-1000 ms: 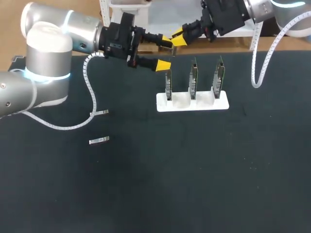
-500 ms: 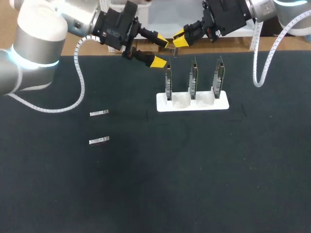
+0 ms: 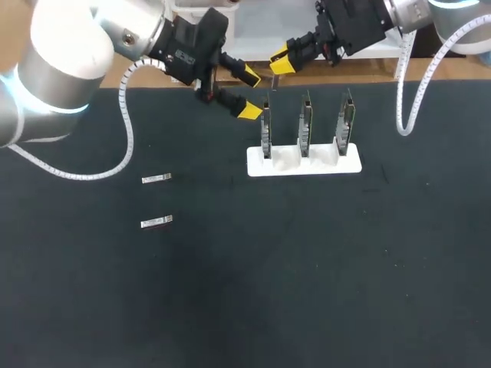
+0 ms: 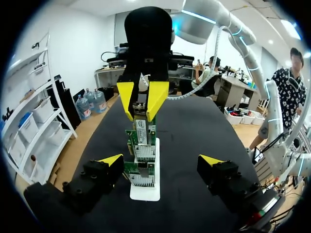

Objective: Pick up the optical module with the left hand, and insert it into the network port with the right hand.

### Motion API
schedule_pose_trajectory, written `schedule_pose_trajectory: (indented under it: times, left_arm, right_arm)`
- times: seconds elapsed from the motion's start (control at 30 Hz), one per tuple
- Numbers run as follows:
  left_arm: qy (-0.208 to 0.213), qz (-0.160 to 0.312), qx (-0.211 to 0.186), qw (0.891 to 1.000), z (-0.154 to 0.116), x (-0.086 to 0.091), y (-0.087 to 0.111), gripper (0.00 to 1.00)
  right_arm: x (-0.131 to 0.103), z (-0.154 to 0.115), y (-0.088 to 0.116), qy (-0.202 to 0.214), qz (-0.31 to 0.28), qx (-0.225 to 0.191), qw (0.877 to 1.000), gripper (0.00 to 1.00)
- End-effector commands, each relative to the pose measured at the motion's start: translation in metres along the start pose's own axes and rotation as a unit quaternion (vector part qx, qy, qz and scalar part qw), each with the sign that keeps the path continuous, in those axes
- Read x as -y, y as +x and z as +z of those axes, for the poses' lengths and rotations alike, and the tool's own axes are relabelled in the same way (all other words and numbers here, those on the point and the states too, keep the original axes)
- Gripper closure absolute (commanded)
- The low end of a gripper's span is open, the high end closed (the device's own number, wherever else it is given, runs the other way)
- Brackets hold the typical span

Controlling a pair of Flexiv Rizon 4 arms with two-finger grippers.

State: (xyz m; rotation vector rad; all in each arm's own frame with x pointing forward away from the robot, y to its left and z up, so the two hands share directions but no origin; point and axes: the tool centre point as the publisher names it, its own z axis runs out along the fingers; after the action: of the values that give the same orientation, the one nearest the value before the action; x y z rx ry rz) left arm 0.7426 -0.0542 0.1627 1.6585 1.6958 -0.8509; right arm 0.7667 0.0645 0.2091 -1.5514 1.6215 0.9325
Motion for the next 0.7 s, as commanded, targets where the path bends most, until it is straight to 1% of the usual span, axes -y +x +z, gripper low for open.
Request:
schedule_pose_trajectory:
  times: [0.03,0.1,0.33,0.7]
  left_arm:
    - [-0.022,0.002,0.0,1.0,-0.002,0.008,0.003,0.0]
    - [-0.021,-0.005,0.0,1.0,-0.002,0.008,0.006,0.0]
    - [-0.018,-0.004,-0.001,1.0,-0.002,0.006,0.009,0.0]
    - [-0.01,-0.004,-0.003,1.0,0.002,-0.003,0.01,0.0]
  right_arm:
    - [0.0,0.001,-0.002,-0.001,0.0,-0.002,1.0,1.0]
    - [-0.001,0.001,-0.002,-0.001,-0.001,-0.003,1.0,1.0]
    - [-0.003,0.0,-0.001,-0.003,-0.001,-0.006,1.0,1.0]
    - [-0.005,-0.003,0.001,-0.008,0.001,-0.004,1.0,1.0]
